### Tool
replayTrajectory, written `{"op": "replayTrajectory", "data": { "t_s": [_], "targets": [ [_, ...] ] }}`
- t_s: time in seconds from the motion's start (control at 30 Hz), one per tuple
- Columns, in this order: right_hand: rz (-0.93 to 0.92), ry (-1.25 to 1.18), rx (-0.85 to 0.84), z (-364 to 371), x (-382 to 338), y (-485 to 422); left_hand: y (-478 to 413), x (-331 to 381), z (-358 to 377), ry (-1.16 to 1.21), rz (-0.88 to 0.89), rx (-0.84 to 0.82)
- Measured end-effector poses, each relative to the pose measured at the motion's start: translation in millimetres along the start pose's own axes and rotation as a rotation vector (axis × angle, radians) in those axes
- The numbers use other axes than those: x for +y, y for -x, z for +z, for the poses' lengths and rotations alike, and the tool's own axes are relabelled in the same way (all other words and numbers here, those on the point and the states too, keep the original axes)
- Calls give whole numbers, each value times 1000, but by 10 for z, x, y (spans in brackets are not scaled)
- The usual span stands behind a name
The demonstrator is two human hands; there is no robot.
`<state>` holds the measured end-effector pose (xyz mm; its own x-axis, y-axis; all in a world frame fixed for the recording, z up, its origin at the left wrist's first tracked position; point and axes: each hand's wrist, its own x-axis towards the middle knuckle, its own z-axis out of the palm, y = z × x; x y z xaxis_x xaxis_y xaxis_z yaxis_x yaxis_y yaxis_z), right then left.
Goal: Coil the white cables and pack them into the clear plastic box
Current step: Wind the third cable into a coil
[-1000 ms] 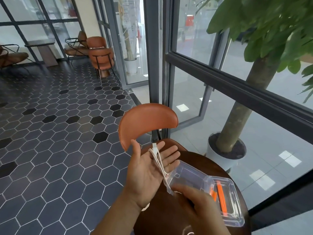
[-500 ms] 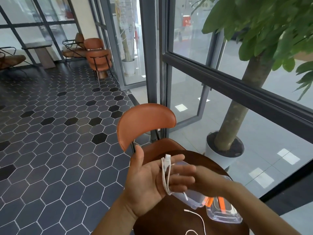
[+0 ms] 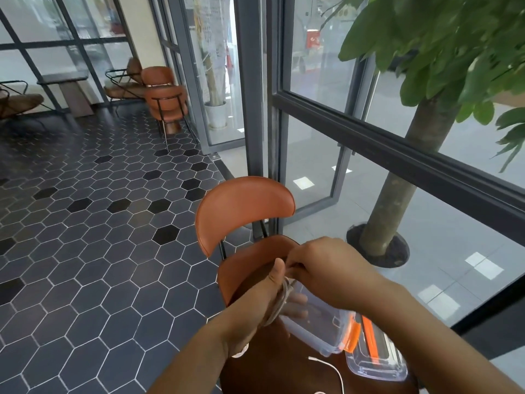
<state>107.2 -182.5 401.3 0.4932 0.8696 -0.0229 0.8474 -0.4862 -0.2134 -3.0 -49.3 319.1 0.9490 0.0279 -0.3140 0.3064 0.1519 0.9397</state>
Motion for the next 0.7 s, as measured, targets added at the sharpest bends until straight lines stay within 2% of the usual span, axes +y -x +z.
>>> {"op": "replayTrajectory", "data": {
  "t_s": [0.07, 0.17, 0.27, 0.53, 0.6, 0.7],
  "targets": [
    [57, -30, 53, 124, -28, 87, -122, 5, 40, 24, 36, 153],
    [202, -271, 166, 305, -94, 266, -77, 32, 66, 368, 62, 145],
    [285, -469, 324, 474, -190, 418, -91, 122, 167, 489, 136, 123],
    [411, -526, 305, 783, -226, 536, -108, 256, 265, 731, 184, 160],
    [456, -702, 315, 867, -208, 521, -98, 239, 278, 753, 185, 157],
    [550, -1218, 270, 907, -215, 486, -128, 211, 288, 762, 212, 156]
  ]
}}
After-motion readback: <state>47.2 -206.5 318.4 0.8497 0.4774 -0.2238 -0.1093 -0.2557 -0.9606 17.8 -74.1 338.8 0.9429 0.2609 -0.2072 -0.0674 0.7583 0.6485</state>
